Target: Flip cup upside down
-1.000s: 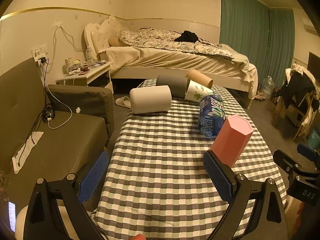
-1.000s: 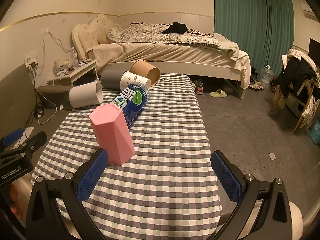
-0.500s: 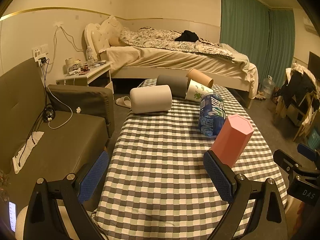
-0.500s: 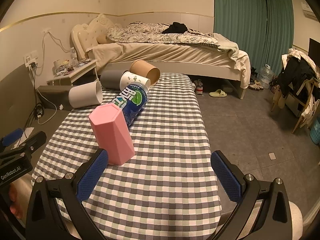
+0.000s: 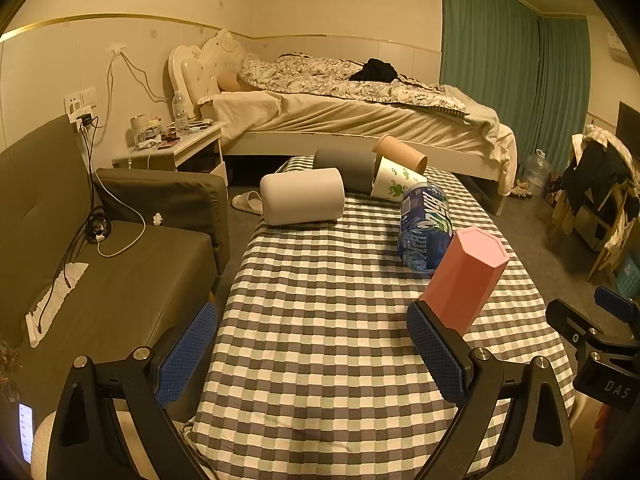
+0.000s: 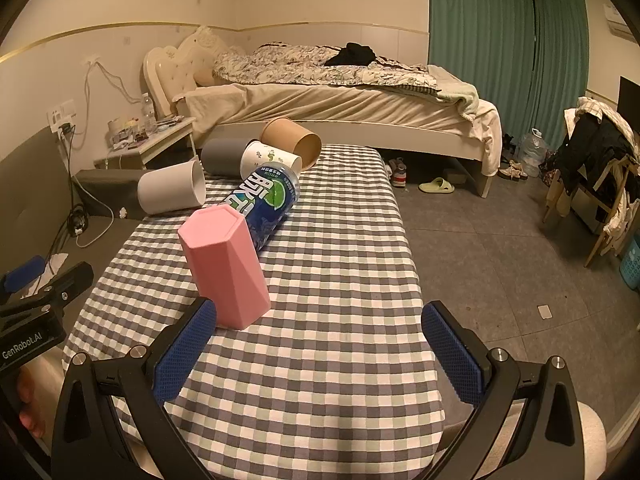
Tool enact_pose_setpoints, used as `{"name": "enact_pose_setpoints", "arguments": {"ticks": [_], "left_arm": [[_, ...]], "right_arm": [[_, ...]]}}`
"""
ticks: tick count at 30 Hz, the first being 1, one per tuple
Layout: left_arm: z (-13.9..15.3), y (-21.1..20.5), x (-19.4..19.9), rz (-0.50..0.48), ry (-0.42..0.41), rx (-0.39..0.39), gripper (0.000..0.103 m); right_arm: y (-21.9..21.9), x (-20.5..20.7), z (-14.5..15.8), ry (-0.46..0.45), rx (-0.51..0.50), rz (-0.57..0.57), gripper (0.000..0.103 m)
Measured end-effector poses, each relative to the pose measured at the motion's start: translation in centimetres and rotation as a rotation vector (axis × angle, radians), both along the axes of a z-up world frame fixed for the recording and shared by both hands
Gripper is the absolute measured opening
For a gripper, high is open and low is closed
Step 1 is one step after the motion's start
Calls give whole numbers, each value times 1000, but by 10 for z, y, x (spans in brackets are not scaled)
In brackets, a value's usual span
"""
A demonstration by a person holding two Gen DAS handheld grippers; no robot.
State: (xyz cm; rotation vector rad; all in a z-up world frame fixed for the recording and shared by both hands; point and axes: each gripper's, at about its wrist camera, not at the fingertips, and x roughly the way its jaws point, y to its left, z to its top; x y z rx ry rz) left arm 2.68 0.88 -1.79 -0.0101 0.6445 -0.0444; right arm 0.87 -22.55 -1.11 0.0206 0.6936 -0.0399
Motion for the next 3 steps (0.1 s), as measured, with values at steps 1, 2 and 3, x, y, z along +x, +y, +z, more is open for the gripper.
{"name": "enact_pose_setpoints", "arguments": {"ticks": [1,2,3], "left_arm": [[0,0,-1,0,-3,5,98],[-1,0,-2,-1,-5,7,98],[-2,1,-2,-3,-4,7,98]], "right_arm": [[1,0,0,0,0,0,103],[0,0,-1,1,1,-1,103],[1,0,-1,1,1,-1,103]]}}
